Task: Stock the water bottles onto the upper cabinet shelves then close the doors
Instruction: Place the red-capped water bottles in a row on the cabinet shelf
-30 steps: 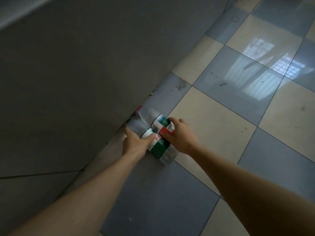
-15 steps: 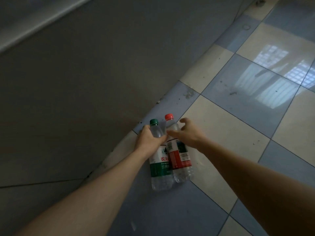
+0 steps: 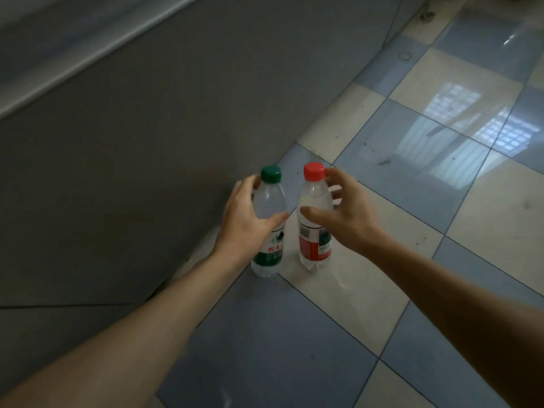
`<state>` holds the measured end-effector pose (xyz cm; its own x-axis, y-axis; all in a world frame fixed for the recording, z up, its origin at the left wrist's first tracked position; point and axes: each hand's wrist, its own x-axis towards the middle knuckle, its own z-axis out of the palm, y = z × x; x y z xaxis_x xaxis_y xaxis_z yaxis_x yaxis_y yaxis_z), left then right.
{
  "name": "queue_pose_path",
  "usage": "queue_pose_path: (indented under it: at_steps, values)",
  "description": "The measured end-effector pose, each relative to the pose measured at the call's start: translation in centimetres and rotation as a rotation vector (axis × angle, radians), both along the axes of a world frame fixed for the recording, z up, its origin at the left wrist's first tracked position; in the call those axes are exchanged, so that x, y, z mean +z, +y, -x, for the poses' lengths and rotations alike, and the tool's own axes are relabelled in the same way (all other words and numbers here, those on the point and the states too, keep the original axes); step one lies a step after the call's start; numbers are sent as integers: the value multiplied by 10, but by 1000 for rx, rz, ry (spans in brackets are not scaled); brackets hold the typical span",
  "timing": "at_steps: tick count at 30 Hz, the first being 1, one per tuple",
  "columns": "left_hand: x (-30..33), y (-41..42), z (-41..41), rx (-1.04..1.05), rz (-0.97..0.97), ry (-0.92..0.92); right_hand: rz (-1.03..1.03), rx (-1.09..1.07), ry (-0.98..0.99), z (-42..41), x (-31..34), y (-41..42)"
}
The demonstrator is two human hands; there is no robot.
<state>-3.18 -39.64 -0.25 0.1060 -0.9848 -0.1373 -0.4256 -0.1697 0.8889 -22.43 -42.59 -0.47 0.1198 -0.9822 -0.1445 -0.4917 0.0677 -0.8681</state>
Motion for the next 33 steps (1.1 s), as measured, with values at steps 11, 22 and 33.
queue_pose_path:
  at_steps: [11,22,33]
  values:
    - [-14,17,2,-29,277,-132,213,-85,80,8,-7,29]
    - [-49,22,-5,-15,23,-48,-167,-31,-28,20,-58,24]
    - [-10,25,32,85,-114,-18,-203,-90,-98,16,-16,32]
